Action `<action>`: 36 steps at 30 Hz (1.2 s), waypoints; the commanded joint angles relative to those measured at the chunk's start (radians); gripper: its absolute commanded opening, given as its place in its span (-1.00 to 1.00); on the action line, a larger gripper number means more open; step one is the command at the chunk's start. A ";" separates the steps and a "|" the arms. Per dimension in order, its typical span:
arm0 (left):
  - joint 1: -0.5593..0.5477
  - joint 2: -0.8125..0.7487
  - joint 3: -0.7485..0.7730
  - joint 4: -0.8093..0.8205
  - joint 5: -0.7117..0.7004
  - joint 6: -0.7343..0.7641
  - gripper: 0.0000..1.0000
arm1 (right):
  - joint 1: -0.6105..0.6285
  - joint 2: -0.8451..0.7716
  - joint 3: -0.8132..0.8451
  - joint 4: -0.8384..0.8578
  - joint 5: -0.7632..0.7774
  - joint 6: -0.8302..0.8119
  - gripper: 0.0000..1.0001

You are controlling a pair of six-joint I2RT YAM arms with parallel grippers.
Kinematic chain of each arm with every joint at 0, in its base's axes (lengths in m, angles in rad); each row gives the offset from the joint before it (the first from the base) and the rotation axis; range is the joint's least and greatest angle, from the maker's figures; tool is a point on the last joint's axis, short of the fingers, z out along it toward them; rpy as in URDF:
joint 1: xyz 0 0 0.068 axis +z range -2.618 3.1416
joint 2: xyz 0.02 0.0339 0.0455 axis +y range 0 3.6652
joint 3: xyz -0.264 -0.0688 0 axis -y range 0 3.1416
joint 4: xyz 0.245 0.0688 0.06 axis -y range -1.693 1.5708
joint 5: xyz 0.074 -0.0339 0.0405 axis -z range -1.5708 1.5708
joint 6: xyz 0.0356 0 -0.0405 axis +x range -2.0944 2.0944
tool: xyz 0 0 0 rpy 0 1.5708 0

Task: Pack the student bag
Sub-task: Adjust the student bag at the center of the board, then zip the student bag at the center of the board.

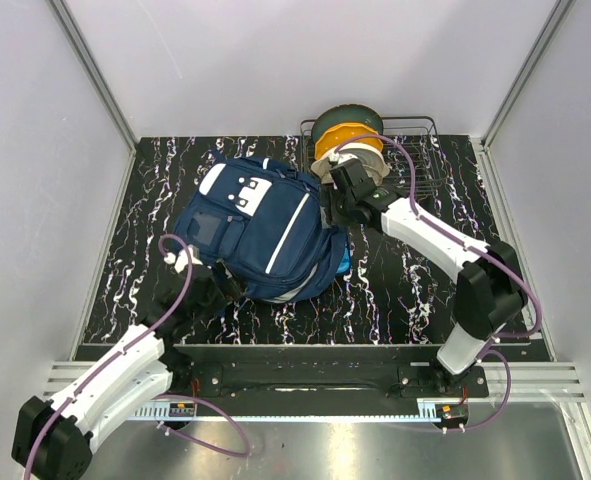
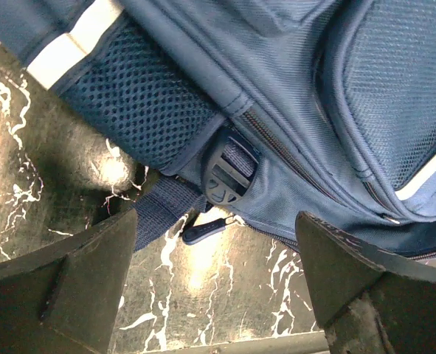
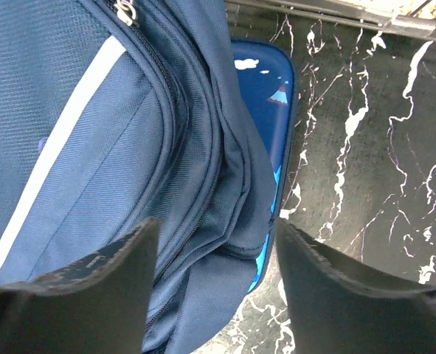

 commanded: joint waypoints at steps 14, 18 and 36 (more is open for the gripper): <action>0.045 0.133 -0.055 0.278 -0.092 -0.101 0.42 | 0.107 -0.553 -0.404 0.179 -0.177 0.398 0.41; 0.063 0.153 -0.078 0.322 -0.071 -0.098 0.25 | 0.309 -0.586 -0.479 0.191 -0.040 0.509 0.36; 0.155 0.243 -0.118 0.474 0.003 0.049 -0.04 | 0.704 -0.176 -0.430 0.417 0.380 0.906 0.36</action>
